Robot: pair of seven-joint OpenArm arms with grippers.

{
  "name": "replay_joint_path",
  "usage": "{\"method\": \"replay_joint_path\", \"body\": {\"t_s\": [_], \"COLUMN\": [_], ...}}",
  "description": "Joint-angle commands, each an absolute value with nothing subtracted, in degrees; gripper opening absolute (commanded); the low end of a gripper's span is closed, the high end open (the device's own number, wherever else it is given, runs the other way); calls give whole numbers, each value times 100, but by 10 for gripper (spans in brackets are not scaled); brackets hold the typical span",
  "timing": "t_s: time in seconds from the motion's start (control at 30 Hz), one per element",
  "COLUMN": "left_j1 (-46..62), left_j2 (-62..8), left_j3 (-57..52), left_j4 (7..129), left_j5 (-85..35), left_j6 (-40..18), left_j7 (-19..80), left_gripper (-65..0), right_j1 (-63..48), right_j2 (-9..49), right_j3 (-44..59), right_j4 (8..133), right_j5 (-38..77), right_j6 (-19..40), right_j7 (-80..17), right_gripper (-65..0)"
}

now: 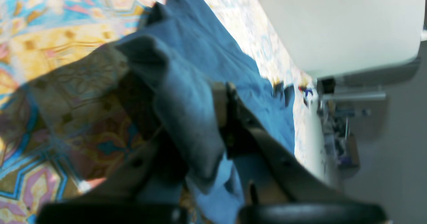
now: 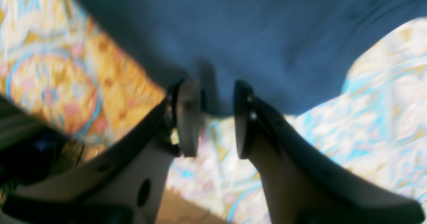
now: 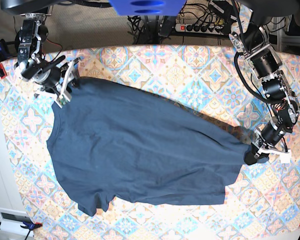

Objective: Layout the t-shirt on the table in an organized manner, then fold the t-shirt properly
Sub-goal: 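Grasp the shirt's collar corner with the right gripper and pull it outward, then pull both held shirt corners apart to smooth the shirt flat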

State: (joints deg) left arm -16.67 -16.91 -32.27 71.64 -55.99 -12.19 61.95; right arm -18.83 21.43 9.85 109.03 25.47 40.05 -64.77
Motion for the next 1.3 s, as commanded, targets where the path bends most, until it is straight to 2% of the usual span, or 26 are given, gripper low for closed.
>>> {"method": "replay_joint_path", "body": {"t_s": [0.0, 0.2, 0.4, 0.73, 0.9, 1.03, 1.27], "left_j1": [-1815, -1877, -1895, -1851, -1851, -1851, -1851], "left_j2": [-1789, -1789, -1789, -1815, -1815, -1815, -1789], "left_j3": [-3240, -3231, -3231, -3248, -3248, -3248, -3248], "left_j4": [7266, 7266, 7266, 7266, 7266, 7266, 7266], "left_j5": [-5719, -5710, -5710, -5719, -5710, -5543, -5429], "left_j6": [-1262, -1262, -1262, -1262, -1262, -1262, -1262], "left_j7": [6088, 6088, 6088, 6079, 6079, 6079, 5895], "left_gripper": [-650, -650, -650, -650, -650, -650, -650], "right_j1": [-1886, -1903, -1455, -356, -13, -101, -1411], "right_j2": [2229, 2527, 2519, 2132, 1842, 1859, 2053], "right_j3": [1007, -277, -629, -286, -66, -57, -40], "right_j4": [10993, 10967, 10791, 9947, 9481, 9692, 11266], "right_j5": [2598, 2563, 1622, 593, -136, -277, -277], "right_j6": [4000, 4000, 4000, 4000, 4000, 4000, 4000], "right_j7": [-6378, -6360, -6229, -6193, -5763, -5710, -5692], "right_gripper": [-481, -481, -481, -481, -481, -481, -481]}}
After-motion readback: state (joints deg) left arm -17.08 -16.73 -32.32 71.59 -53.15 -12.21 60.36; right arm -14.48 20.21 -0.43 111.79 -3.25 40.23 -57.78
